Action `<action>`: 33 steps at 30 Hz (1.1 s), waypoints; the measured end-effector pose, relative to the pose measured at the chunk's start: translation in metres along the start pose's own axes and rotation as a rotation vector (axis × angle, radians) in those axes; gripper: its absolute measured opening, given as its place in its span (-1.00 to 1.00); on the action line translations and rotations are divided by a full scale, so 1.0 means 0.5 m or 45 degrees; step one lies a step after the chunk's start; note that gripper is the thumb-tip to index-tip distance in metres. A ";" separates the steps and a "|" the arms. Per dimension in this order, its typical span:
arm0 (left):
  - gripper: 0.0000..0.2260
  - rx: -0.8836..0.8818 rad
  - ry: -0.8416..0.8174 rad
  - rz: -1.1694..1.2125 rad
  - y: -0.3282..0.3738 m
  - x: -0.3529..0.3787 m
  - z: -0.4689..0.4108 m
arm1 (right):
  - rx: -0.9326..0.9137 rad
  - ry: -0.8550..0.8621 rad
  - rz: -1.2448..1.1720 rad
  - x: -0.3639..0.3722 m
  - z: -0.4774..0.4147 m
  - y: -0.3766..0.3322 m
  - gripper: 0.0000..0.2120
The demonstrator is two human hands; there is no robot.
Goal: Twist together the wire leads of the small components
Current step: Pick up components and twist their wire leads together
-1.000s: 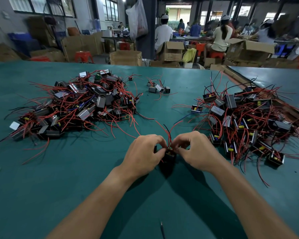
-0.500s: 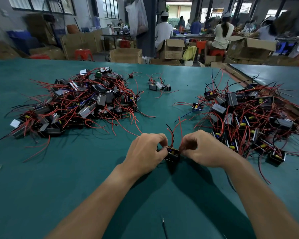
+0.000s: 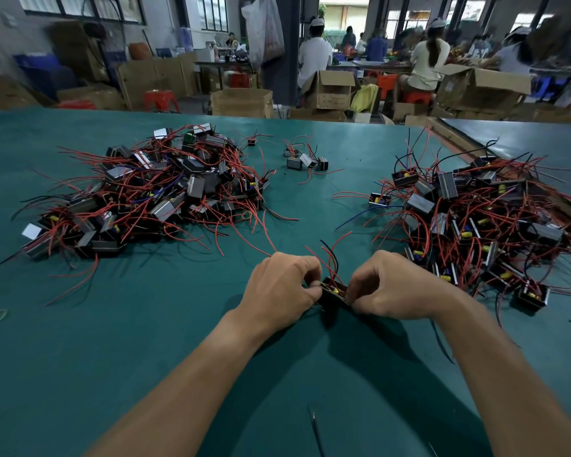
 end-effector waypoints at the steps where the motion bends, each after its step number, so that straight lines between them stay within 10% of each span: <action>1: -0.95 0.017 -0.015 -0.007 0.001 0.000 -0.001 | 0.013 0.022 -0.009 0.000 -0.001 0.001 -0.82; 33: -0.92 0.252 -0.130 -0.070 0.027 -0.007 0.026 | -0.065 0.324 0.043 -0.015 -0.014 0.019 -0.89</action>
Point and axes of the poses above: each hand's wrist, its own z-axis away from the middle knuckle, its own x-axis out of the palm, y = z × x, the point moved 7 cm from there along -z, towards the middle knuckle, and after that the axes turned 13 degrees about -x, right-handed, at the moved point
